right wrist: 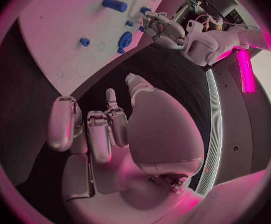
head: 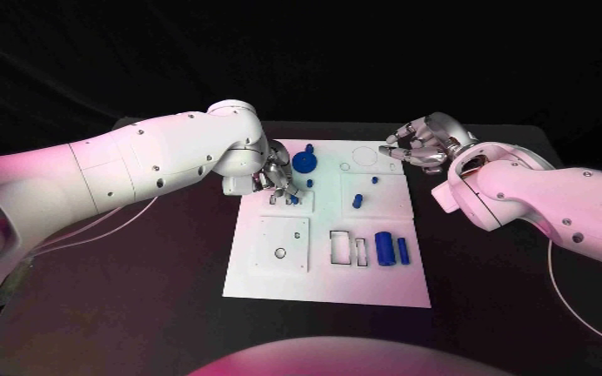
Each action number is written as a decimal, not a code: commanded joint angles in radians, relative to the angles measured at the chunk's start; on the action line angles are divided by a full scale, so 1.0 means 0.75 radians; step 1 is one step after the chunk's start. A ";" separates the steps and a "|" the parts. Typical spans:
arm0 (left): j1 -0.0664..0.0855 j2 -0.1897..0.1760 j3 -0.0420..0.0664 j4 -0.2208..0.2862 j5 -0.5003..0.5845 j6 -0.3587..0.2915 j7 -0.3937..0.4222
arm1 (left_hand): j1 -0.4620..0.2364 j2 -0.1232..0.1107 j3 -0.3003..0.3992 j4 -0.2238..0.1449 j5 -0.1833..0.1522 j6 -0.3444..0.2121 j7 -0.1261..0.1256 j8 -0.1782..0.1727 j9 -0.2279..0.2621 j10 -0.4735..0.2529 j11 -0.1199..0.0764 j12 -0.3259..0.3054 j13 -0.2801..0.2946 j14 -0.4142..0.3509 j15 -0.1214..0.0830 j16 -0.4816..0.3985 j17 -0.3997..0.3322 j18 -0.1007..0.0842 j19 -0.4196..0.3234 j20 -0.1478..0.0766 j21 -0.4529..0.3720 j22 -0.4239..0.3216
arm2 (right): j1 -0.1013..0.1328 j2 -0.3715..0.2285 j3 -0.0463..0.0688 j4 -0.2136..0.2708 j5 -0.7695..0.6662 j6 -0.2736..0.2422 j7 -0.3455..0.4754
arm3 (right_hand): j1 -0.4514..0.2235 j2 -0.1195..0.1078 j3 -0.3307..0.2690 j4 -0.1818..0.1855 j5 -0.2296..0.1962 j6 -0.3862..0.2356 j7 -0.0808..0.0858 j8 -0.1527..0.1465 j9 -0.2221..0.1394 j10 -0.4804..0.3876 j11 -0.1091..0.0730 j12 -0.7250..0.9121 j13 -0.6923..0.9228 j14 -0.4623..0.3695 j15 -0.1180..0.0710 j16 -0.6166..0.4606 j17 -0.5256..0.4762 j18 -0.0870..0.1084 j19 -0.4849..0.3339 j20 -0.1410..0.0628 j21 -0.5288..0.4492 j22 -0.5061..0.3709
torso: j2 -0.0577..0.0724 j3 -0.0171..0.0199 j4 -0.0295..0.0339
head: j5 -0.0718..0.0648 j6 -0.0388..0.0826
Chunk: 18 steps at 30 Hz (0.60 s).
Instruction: Assemble the parts on the task board
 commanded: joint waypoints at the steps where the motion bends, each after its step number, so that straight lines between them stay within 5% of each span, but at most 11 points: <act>1: -0.003 0.001 -0.003 0.001 0.027 0.004 -0.001 | -0.158 -0.196 0.528 -0.061 -0.021 0.001 -0.003 0.056 0.042 0.019 0.007 0.021 -0.001 0.105 0.007 0.006 0.234 -0.021 0.012 -0.002 0.005 0.043 | -0.001 0.001 0.000 0.000 -0.013 0.023 -0.004 | -0.015 0.001 0.008 -0.001 0.006 -0.008 -0.005 0.009 0.001 -0.004 -0.004 -0.004 0.103 0.130 -0.009 -0.005 0.306 0.017 -0.007 -0.002 -0.005 0.060 | 0.000 0.0001 0.0001 | 0.001 0.001; 3: -0.003 0.001 -0.003 0.001 0.032 0.002 0.000 | -0.239 -0.268 0.692 -0.090 -0.028 -0.004 -0.006 0.089 0.064 0.029 0.004 0.033 -0.001 0.105 0.007 0.005 0.234 -0.022 0.013 0.001 0.005 0.047 | -0.001 0.001 0.000 0.000 -0.013 0.024 -0.004 | -0.015 0.001 0.008 -0.001 0.006 -0.008 -0.005 0.009 0.001 -0.004 -0.004 -0.004 0.103 0.130 -0.009 -0.005 0.306 0.017 -0.007 -0.002 -0.005 0.060 | 0.000 0.0001 0.0003 | 0.001 0.001; 6: -0.003 0.000 -0.003 0.003 0.041 -0.004 0.001 | -0.303 -0.290 0.772 -0.129 -0.018 -0.006 -0.003 0.109 0.075 0.030 0.002 0.036 -0.005 0.105 0.000 0.005 0.235 -0.024 0.013 0.004 0.004 0.051 | -0.001 0.001 0.000 0.000 -0.013 0.025 -0.004 | -0.015 0.001 0.008 -0.001 0.006 -0.008 -0.005 0.009 0.001 -0.004 -0.004 -0.004 0.103 0.130 -0.009 -0.005 0.306 0.017 -0.007 -0.002 -0.005 0.060 | 0.001 0.0004 0.0002 | 0.002 0.001; 18: -0.003 -0.007 -0.003 0.006 0.081 -0.038 0.009 | -0.388 -0.307 0.835 -0.194 0.043 -0.003 -0.005 0.126 0.081 0.037 0.000 0.047 -0.002 0.106 -0.002 0.006 0.236 -0.027 0.020 0.004 0.011 0.067 | -0.002 0.002 0.000 -0.002 -0.012 0.026 -0.003 | -0.020 0.003 0.009 -0.001 0.007 -0.008 -0.006 0.010 0.003 -0.003 -0.005 -0.004 0.104 0.131 -0.010 -0.005 0.307 0.017 -0.007 -0.002 -0.007 0.059 | 0.000 0.0008 0.0000 | 0.004 0.004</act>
